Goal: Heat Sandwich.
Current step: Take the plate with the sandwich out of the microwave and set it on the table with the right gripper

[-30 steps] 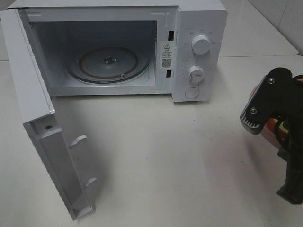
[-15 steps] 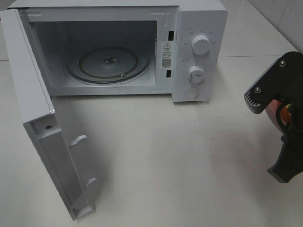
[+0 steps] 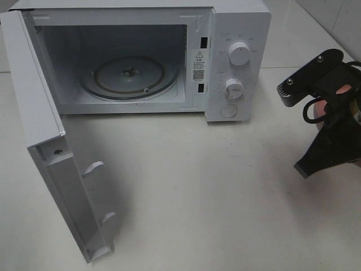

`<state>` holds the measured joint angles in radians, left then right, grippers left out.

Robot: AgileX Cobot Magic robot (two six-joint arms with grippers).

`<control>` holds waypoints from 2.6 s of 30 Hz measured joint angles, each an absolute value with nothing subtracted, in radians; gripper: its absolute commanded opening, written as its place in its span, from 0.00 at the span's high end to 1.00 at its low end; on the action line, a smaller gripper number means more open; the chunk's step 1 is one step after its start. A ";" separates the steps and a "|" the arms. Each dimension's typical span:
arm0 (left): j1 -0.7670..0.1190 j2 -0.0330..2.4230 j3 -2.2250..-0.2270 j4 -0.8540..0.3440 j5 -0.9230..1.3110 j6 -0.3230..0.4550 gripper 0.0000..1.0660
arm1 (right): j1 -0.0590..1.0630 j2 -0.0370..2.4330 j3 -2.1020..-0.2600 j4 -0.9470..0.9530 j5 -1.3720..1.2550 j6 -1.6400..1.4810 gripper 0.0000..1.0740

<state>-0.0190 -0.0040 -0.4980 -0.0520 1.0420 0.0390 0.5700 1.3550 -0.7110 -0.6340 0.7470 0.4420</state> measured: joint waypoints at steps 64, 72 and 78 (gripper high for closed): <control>-0.019 -0.004 -0.498 -0.052 1.042 0.039 0.09 | 0.341 1.814 -0.733 -0.851 0.430 0.752 0.74; -0.019 -0.004 -0.498 -0.052 1.042 0.039 0.09 | 0.341 1.730 -0.732 -0.784 0.420 0.743 0.41; -0.019 -0.004 -0.498 -0.052 1.042 0.039 0.09 | 0.341 1.643 -0.732 -0.640 0.424 0.625 0.32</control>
